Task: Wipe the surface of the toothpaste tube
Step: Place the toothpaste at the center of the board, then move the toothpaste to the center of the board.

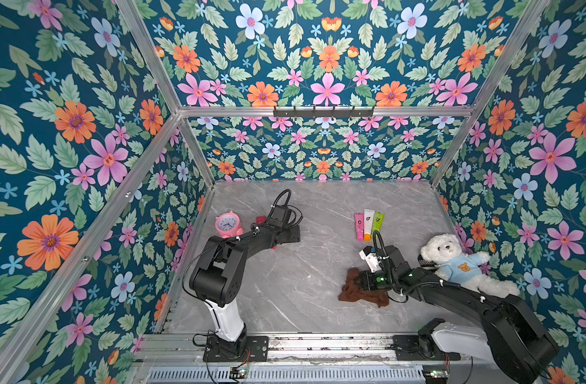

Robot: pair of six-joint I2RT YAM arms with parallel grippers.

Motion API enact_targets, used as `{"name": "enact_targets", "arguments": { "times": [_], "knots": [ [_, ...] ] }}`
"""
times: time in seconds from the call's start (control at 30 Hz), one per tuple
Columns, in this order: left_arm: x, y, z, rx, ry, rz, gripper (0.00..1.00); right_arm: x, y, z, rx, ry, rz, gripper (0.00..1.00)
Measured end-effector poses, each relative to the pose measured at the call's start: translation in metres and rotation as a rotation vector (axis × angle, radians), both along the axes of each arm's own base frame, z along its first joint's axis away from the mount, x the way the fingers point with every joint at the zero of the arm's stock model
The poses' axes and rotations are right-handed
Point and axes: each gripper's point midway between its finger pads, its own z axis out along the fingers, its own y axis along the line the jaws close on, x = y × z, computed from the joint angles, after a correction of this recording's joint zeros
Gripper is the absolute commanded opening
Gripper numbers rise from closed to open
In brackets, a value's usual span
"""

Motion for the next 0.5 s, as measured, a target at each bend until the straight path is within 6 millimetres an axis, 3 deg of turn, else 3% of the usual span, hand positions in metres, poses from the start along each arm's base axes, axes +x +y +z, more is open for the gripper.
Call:
{"name": "enact_targets", "arguments": {
  "times": [0.1, 0.23, 0.5],
  "knots": [
    [0.0, -0.05, 0.029, -0.05, -0.079, -0.088, 0.73, -0.009, -0.005, 0.004, 0.006, 0.002, -0.01, 0.0],
    [-0.003, -0.115, 0.05, -0.119, -0.155, -0.18, 0.83, -0.024, -0.015, 0.01, 0.017, 0.007, -0.031, 0.0],
    [0.002, -0.203, 0.029, -0.17, -0.188, -0.234, 0.82, -0.05, -0.029, -0.003, 0.03, 0.082, -0.086, 0.0]
  ]
}}
